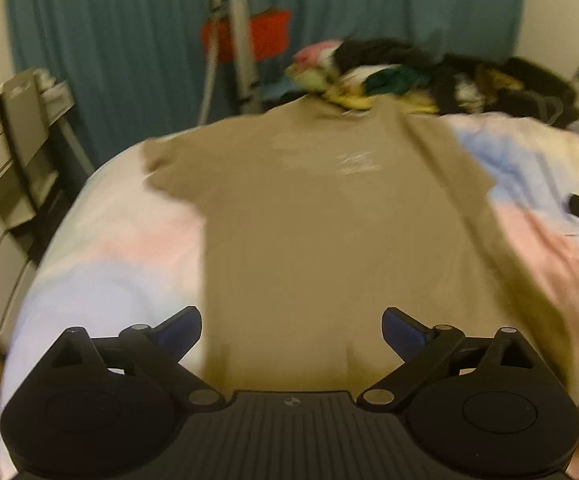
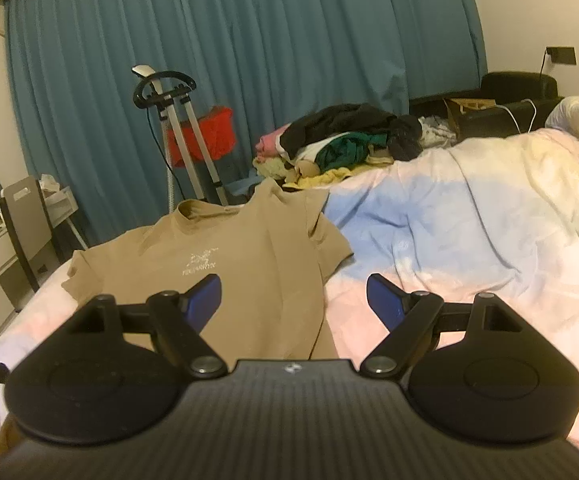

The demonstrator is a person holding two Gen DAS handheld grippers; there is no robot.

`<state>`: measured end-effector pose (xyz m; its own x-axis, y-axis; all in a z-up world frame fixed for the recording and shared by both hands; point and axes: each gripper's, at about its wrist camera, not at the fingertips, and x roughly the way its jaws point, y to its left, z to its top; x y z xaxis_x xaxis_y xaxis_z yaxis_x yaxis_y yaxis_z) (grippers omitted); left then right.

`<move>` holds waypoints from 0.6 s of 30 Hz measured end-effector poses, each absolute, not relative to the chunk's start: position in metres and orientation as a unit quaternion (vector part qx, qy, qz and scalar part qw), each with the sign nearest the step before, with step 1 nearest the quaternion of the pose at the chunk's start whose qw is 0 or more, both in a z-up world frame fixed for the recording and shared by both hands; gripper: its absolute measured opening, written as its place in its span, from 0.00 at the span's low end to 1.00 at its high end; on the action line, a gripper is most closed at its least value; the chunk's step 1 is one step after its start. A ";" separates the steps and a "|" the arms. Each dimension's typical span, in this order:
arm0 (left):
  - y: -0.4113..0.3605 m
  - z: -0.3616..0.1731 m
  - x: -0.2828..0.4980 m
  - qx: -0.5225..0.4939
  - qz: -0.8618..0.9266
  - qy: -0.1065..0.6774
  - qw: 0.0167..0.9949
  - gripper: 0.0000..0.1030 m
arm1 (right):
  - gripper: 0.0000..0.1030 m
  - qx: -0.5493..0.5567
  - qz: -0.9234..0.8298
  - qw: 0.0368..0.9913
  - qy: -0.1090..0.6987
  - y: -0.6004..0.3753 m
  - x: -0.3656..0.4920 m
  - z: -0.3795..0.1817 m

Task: Fold clothes
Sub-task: 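Pull both grippers back from the flattened shirt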

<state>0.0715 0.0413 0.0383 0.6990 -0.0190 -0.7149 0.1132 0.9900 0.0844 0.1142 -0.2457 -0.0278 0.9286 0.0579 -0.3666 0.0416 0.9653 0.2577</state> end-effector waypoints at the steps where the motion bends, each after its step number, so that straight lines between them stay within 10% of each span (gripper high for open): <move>1: 0.025 0.039 0.065 0.064 -0.046 0.378 0.923 0.96 | 0.79 0.127 0.003 0.975 0.185 -0.245 0.113 -0.026; 18: -0.029 -0.012 0.090 -0.060 -0.073 0.269 0.958 1.00 | 0.79 0.165 -0.003 0.976 0.142 -0.276 0.135 -0.016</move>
